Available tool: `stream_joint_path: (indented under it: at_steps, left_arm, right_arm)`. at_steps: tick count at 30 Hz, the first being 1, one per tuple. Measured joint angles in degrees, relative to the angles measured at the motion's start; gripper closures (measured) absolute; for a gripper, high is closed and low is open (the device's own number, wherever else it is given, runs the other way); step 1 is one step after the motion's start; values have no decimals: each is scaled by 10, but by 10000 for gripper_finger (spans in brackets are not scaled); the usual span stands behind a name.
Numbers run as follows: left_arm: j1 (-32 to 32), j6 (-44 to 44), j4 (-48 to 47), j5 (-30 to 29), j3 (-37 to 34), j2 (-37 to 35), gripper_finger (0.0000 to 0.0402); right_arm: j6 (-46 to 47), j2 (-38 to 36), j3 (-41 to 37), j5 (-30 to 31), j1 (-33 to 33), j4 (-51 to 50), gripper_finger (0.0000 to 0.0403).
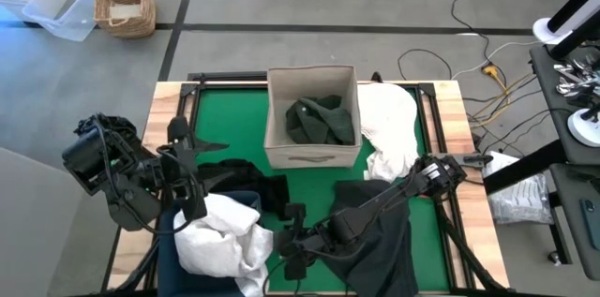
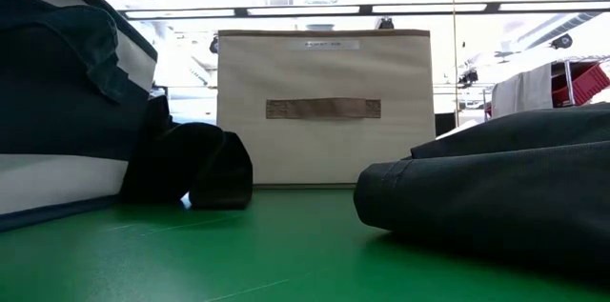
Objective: Sort clothes
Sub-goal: Put the white cloth into the blue laundry bin
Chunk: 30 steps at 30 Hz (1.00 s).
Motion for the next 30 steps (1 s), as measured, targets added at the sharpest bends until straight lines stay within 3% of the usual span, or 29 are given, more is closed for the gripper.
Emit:
stream_joint_path:
  at_steps: [7, 14, 25, 30]
  left_arm:
    - [0, 23, 0, 0, 0, 0, 168]
    - [0, 31, 4, 0, 0, 0, 168]
    - [0, 34, 4, -2, 0, 0, 168]
    - [0, 34, 4, -4, 0, 0, 168]
  right_arm:
    - [8, 0, -60, -1, 0, 158, 390]
    - [-5, 2, -72, -1, -3, 225, 390]
    - [-48, 61, -12, -3, -11, 268, 390]
    - [-70, 103, 47, -46, -18, 262, 390]
